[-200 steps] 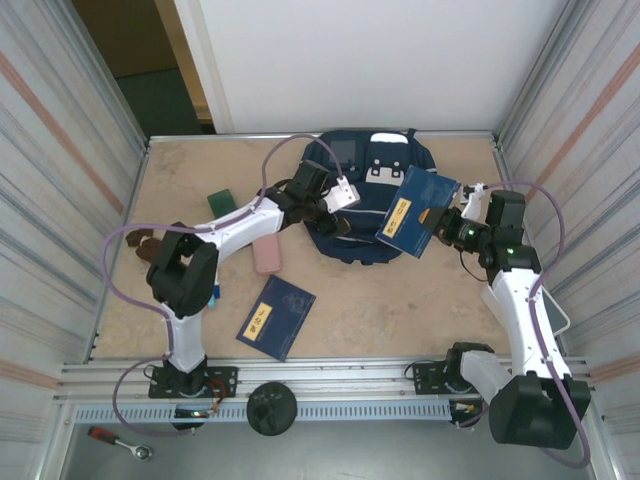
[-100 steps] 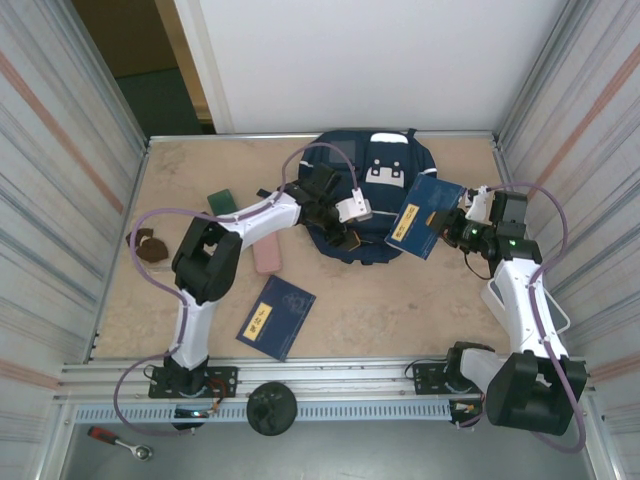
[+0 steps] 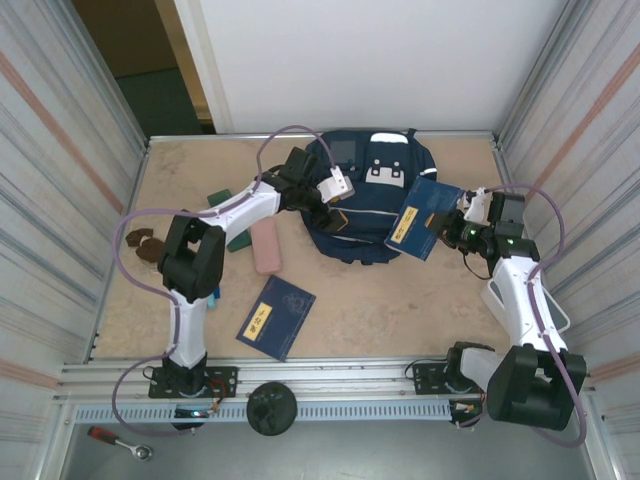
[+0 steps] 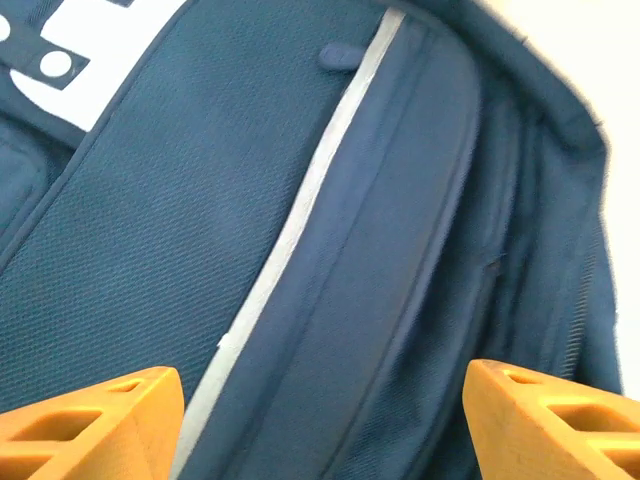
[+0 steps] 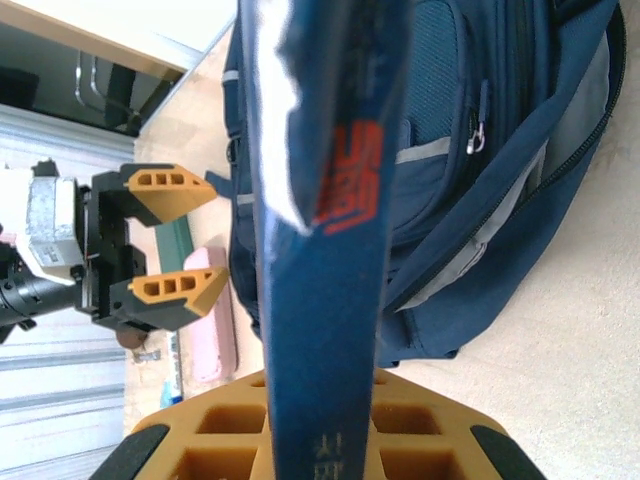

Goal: Pack books, pencil case, and school supplies into a backpack

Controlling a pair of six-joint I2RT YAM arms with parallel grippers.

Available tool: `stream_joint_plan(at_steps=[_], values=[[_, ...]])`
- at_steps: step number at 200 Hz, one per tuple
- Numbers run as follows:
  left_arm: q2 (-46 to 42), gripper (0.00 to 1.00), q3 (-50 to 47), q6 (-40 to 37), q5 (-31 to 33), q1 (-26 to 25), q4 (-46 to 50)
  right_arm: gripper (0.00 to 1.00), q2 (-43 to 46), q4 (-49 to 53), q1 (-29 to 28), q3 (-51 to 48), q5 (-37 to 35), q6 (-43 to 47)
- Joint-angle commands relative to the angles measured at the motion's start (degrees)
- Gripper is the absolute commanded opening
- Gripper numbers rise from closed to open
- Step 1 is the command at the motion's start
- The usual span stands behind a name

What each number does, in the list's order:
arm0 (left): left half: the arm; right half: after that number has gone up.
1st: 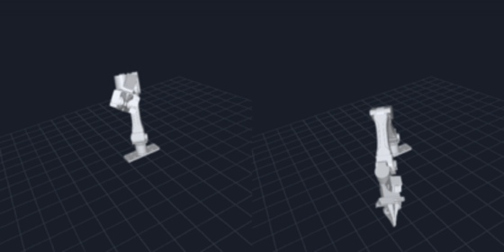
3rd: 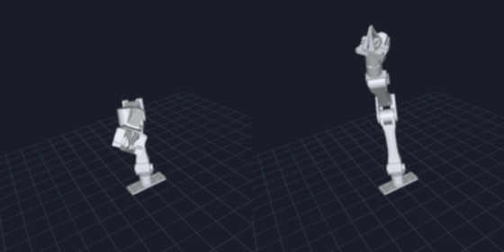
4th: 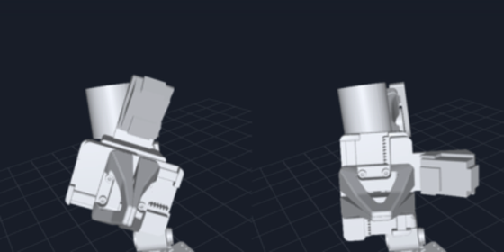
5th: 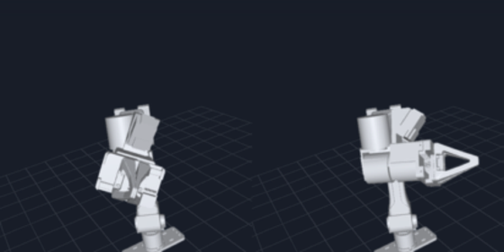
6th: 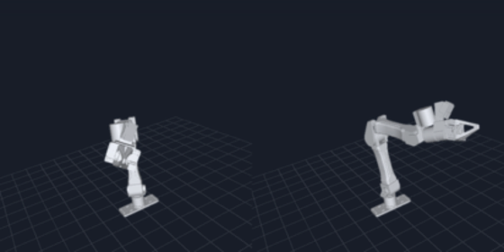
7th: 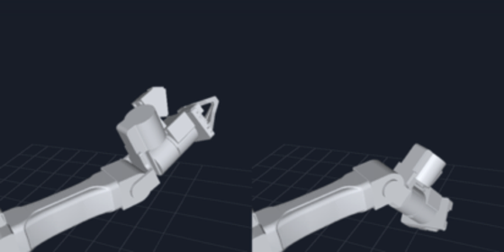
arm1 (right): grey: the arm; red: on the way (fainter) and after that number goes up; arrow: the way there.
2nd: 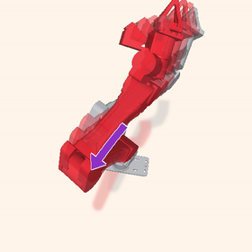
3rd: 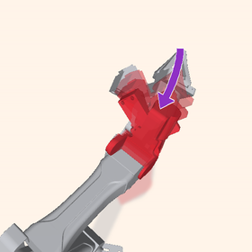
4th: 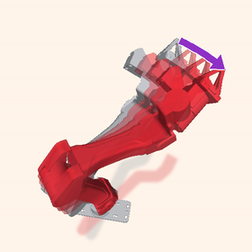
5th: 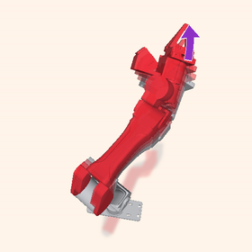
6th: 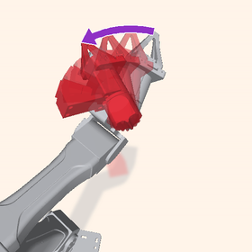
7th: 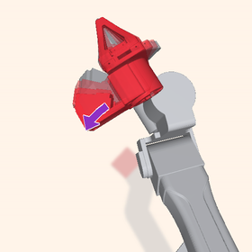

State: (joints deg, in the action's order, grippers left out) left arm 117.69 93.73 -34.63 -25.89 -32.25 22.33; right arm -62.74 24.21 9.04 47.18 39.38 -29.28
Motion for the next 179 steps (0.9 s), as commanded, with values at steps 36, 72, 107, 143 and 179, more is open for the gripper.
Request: stream_joint_plan(at_steps=[36, 72, 107, 143, 179], values=[[6.1, 0.75, 6.5, -9.1, 3.2, -0.7, 8.2, 0.00, -0.5, -2.2, 0.2, -0.5, 1.8, 1.0], [8.1, 0.78, 7.4, -10.3, 1.4, -2.1, 7.8, 0.00, -1.0, -2.6, 0.1, -0.6, 2.1, 0.7], [12.9, 0.76, 10.4, -11.6, 12.4, -4.0, 5.4, 0.00, -0.4, -2.5, 0.0, -1.2, 2.2, 0.6], [14.1, 0.51, 12.8, -11.3, 14.0, -5.0, 5.1, 0.00, 0.4, -1.4, 0.0, -2.0, 1.5, 0.9], [4.5, 0.26, 10.0, -3.5, 6.1, -4.5, 0.5, 0.00, 1.4, 3.0, 0.5, -1.5, -1.1, 1.5]])
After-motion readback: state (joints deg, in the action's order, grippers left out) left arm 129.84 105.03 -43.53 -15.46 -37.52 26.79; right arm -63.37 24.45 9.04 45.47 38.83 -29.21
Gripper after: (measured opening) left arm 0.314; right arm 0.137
